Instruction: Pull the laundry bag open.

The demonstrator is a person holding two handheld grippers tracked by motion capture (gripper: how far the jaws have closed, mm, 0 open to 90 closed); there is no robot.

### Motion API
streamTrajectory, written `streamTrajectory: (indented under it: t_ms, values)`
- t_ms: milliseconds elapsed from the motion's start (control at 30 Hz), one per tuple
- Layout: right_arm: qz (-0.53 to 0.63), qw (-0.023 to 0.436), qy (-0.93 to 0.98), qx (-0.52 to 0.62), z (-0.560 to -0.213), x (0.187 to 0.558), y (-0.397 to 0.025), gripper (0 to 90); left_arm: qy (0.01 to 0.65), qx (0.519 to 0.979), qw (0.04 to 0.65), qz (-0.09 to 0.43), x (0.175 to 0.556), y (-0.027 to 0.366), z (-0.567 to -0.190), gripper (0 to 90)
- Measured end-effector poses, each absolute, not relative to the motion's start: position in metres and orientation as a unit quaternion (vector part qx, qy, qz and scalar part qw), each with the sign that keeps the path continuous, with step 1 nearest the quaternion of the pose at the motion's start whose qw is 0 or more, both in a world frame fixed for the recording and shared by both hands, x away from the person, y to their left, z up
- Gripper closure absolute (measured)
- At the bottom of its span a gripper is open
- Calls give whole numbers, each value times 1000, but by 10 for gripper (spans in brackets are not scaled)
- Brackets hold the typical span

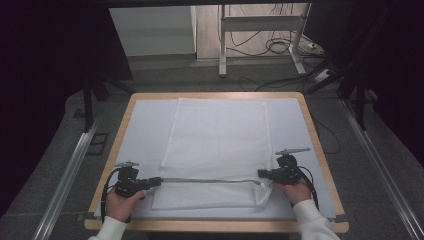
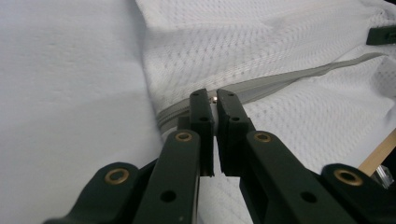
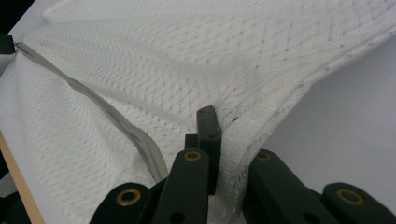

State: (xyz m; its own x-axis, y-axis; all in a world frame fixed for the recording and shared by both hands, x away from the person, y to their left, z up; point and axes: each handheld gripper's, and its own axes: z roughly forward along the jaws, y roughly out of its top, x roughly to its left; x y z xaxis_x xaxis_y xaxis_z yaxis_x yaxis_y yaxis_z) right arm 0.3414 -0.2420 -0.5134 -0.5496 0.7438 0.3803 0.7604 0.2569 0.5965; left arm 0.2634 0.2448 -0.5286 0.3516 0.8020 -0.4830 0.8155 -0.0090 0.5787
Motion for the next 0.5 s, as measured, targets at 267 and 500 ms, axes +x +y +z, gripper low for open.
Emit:
streamTrajectory:
  t_ms: [267,500]
  values:
    - [-380,13,-795,-473,-516,342,-240,887,579,705,409,-3,261,256,-532,863]
    - [-382,18,-794,-473,-516,344,-243,887,588,704,399,-5,262,266,-539,864]
